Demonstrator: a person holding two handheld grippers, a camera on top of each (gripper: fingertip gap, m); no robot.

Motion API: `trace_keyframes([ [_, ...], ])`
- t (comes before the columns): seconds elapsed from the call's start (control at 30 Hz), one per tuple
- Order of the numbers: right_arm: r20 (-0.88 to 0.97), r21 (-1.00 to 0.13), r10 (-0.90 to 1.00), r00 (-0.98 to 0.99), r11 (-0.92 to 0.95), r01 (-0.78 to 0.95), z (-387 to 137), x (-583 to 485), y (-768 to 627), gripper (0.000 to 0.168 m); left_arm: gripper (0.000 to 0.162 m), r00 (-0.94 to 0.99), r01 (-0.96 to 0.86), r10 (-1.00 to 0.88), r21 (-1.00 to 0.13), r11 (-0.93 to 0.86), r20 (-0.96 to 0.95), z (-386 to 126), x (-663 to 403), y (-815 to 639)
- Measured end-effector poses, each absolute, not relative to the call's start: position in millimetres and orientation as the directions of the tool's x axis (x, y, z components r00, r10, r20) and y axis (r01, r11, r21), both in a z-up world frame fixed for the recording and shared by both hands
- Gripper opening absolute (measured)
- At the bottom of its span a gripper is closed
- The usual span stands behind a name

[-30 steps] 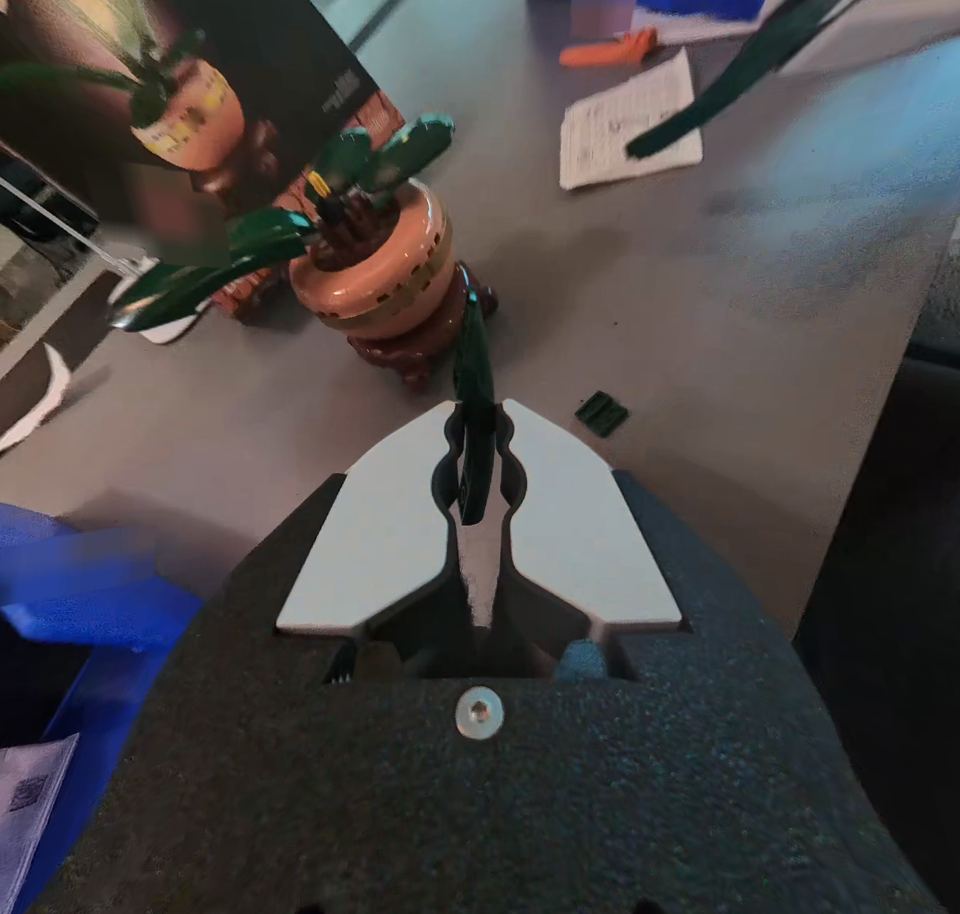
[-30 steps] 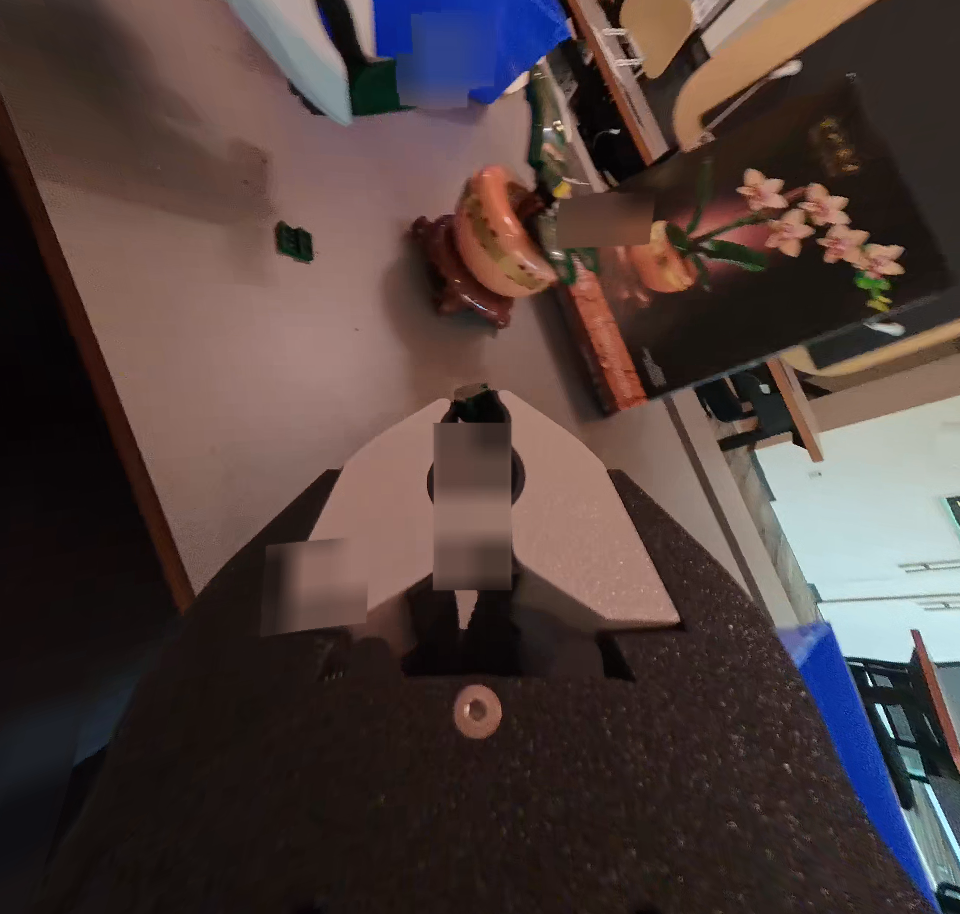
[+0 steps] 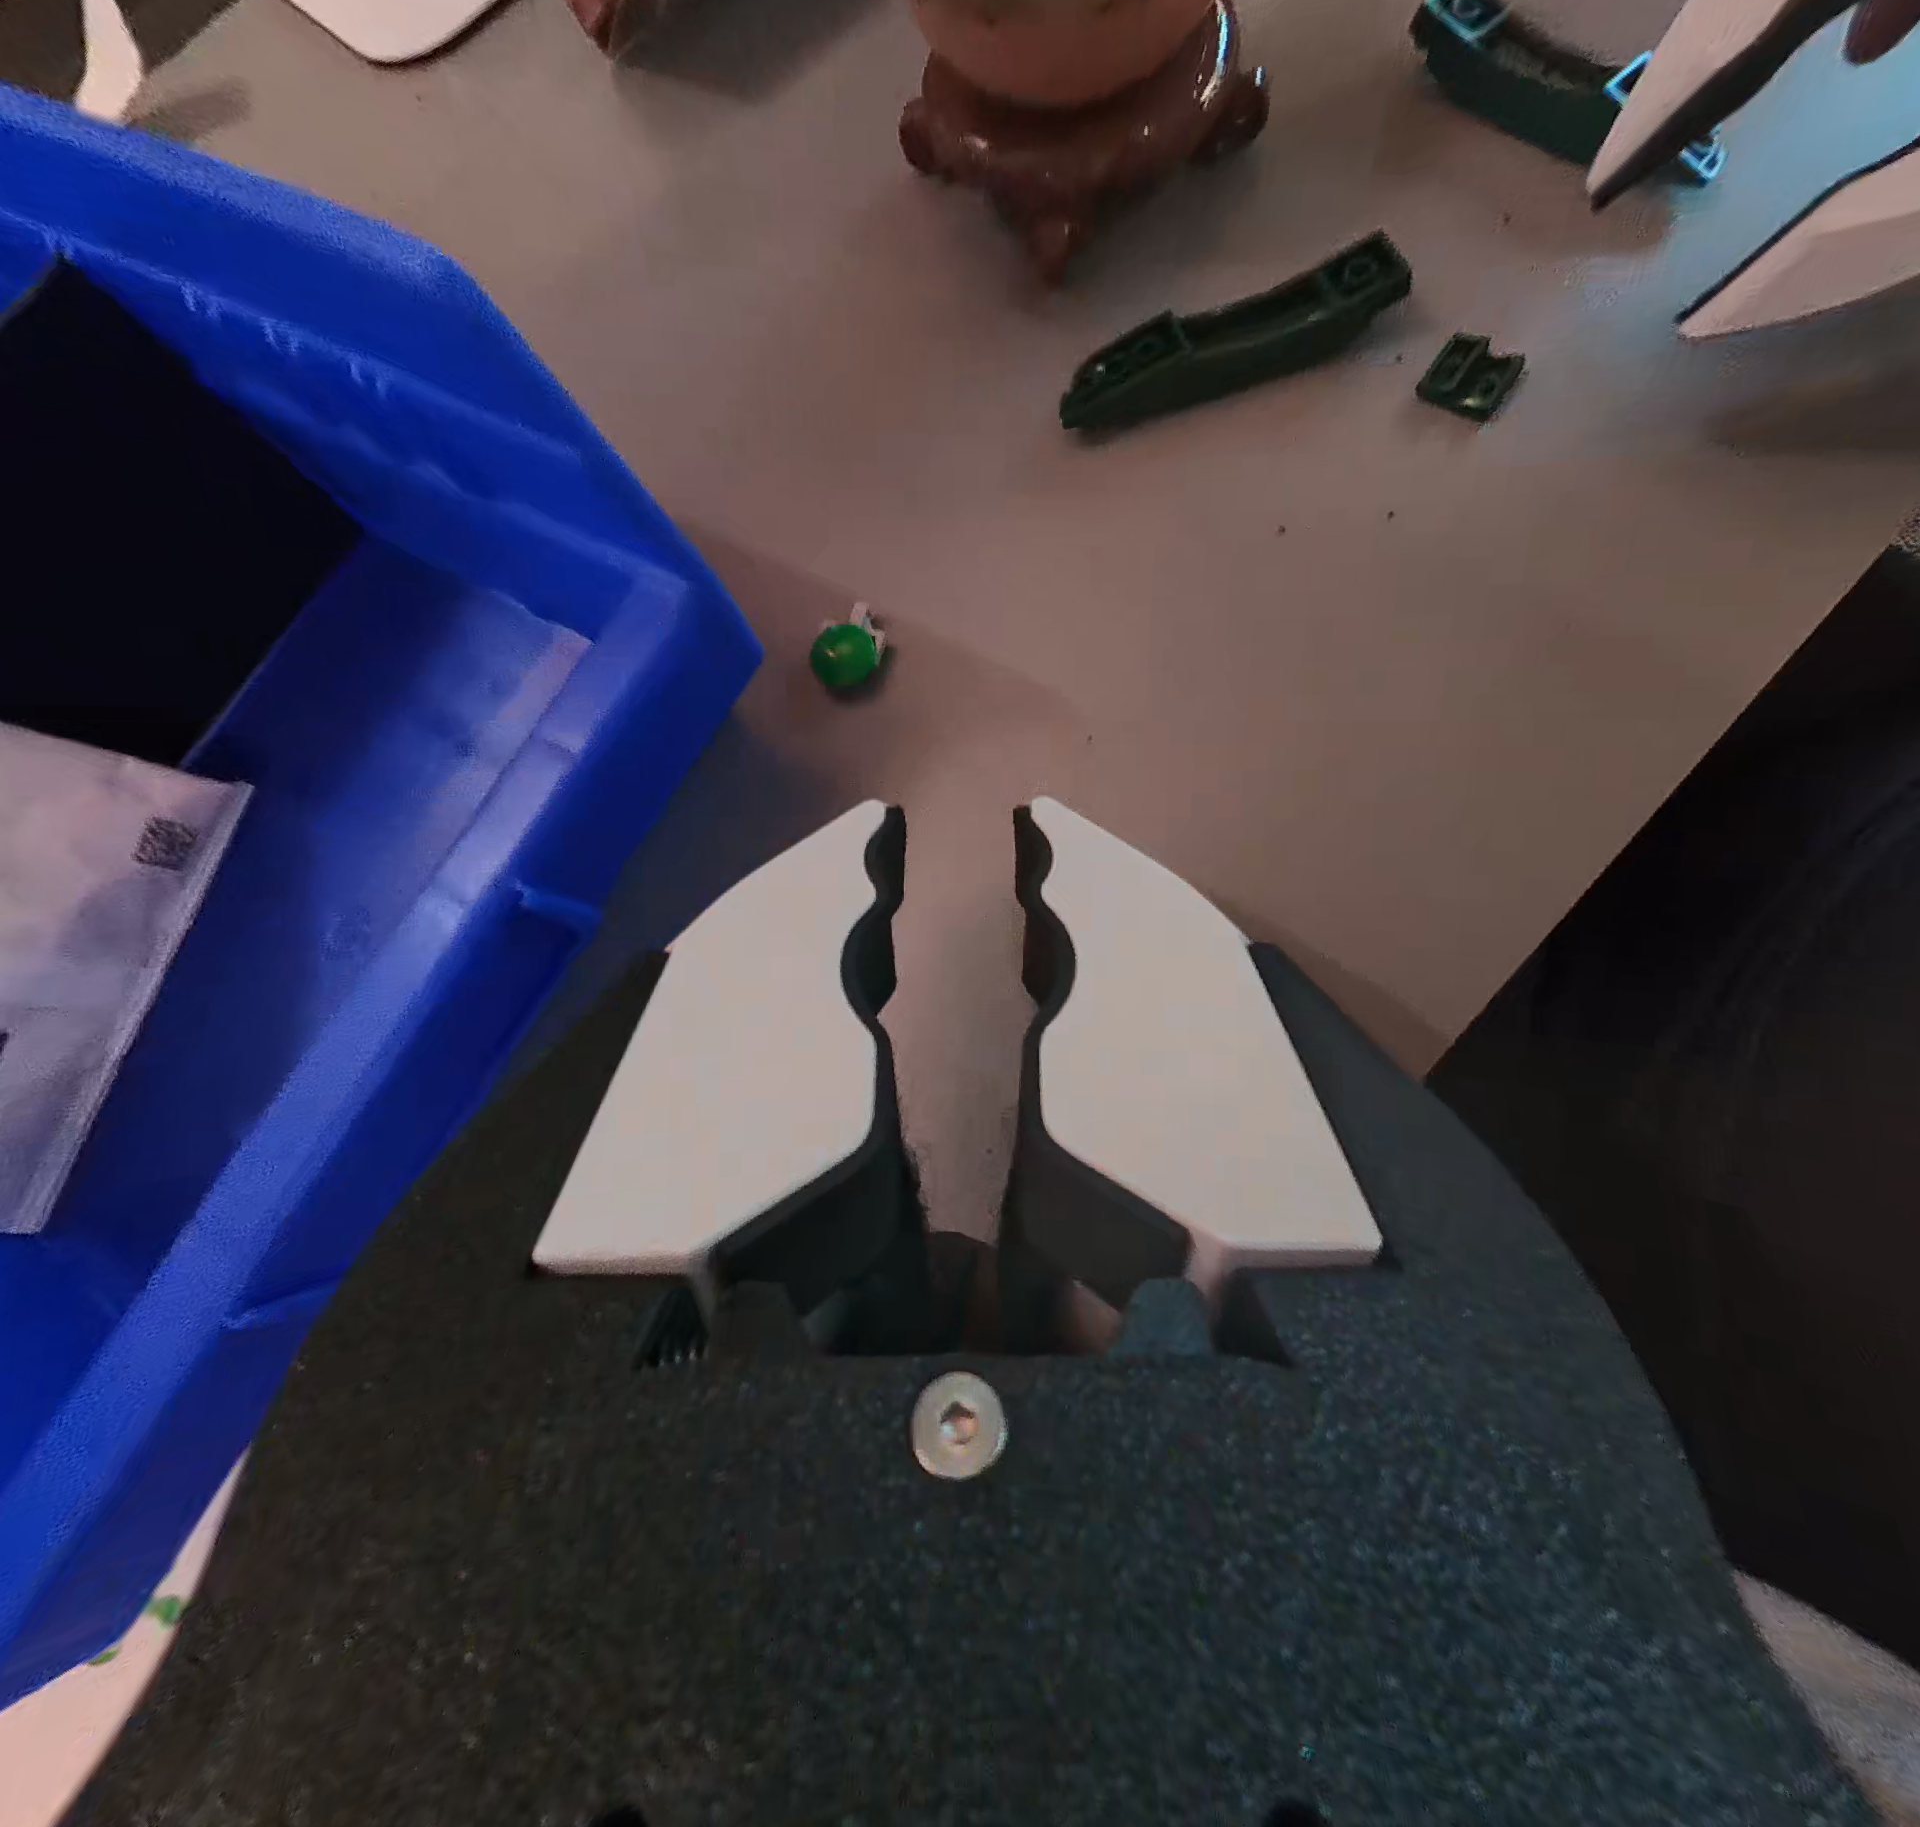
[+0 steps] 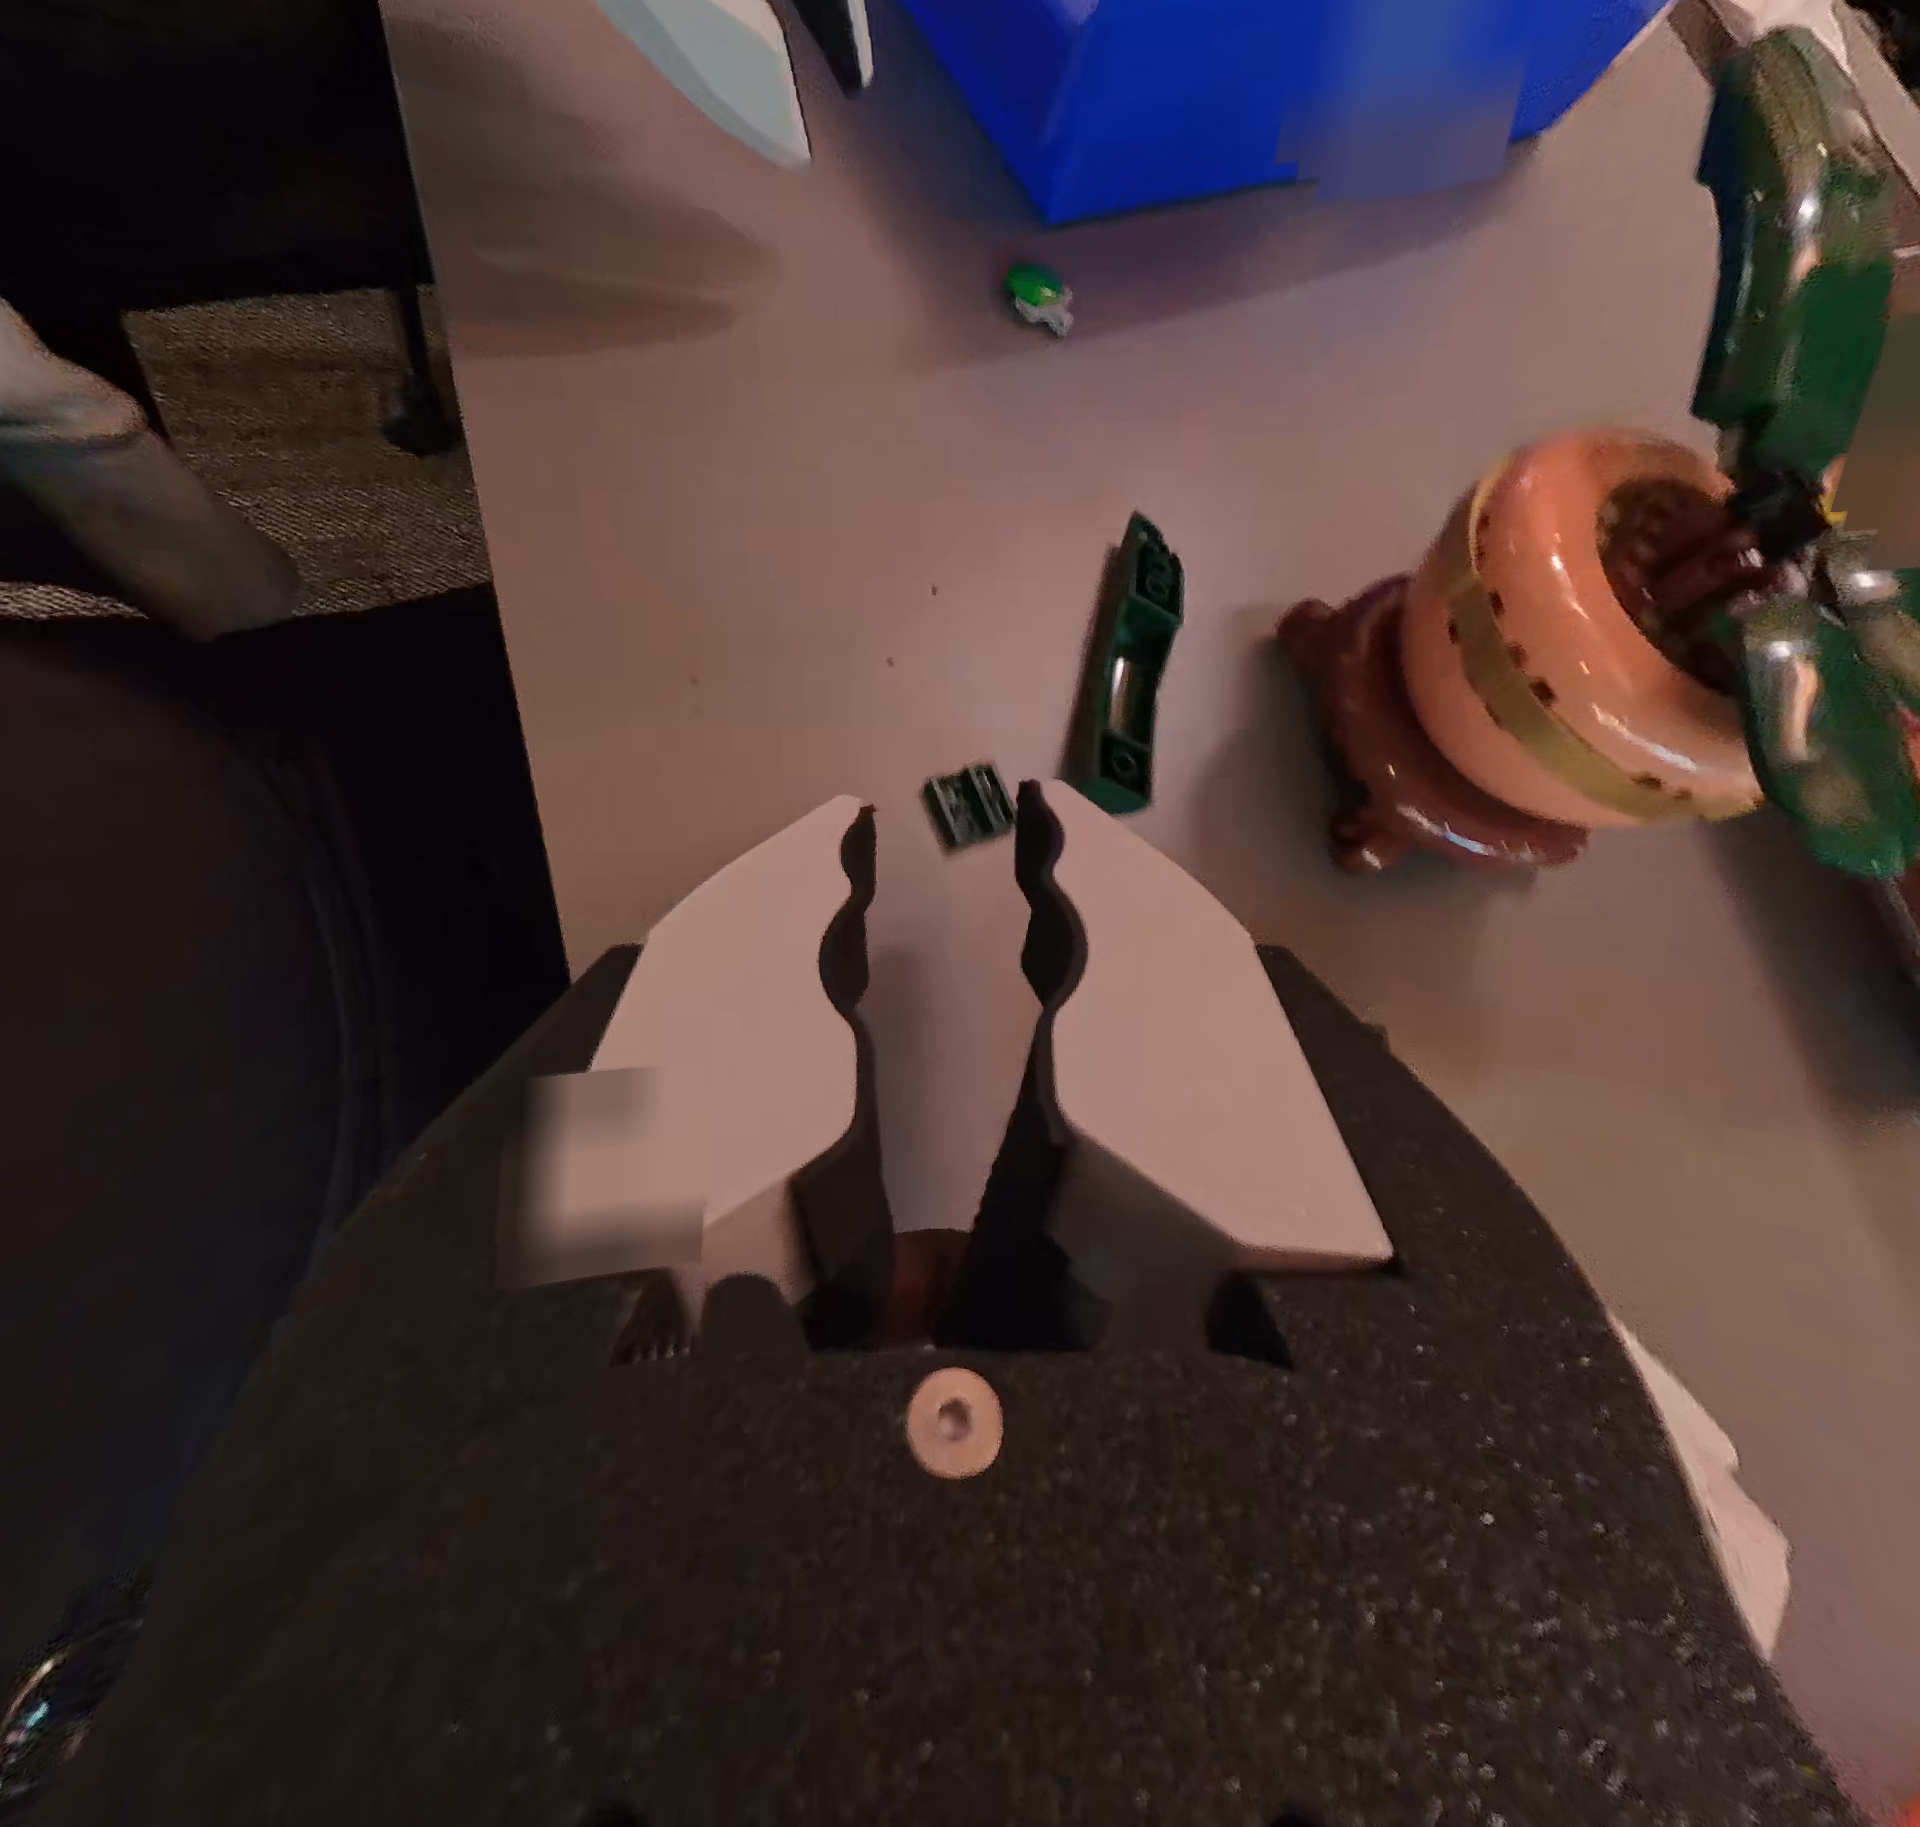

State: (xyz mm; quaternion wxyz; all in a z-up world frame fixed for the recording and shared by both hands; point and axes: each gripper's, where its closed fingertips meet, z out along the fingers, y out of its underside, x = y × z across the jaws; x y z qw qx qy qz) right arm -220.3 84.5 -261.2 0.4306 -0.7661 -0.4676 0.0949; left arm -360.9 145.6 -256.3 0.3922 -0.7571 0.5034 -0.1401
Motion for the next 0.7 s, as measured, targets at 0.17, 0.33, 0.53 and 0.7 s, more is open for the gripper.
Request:
trace_keyframes([
  [0.17, 0.251, -0.79, 0.802, 0.542, -0.154, 0.594, -244, -268, 107, 0.017, 0.019, 0.471, -0.643, -0.862, -0.742, -0.19, -0.188, -263, -362, 152],
  [0.33, 0.14, -0.802, 0.751, 0.645, -0.296, 0.518, -255, -314, 163, 0.031, 0.019, 0.508, -0.574, -0.847, -0.795, -0.197, -0.157, -262, -360, 157],
  [0.53, 0.076, -0.732, 0.764, 0.64, -0.394, 0.556, -283, -335, 193, 0.037, 0.018, 0.511, -0.542, -0.845, -0.823, -0.172, -0.16, -263, -362, 157],
  [0.7, 0.02, -0.724, 0.766, 0.642, -0.432, 0.538, -285, -342, 198, 0.016, 0.018, 0.51, -0.542, -0.84, -0.828, -0.145, -0.186, -261, -364, 158],
])
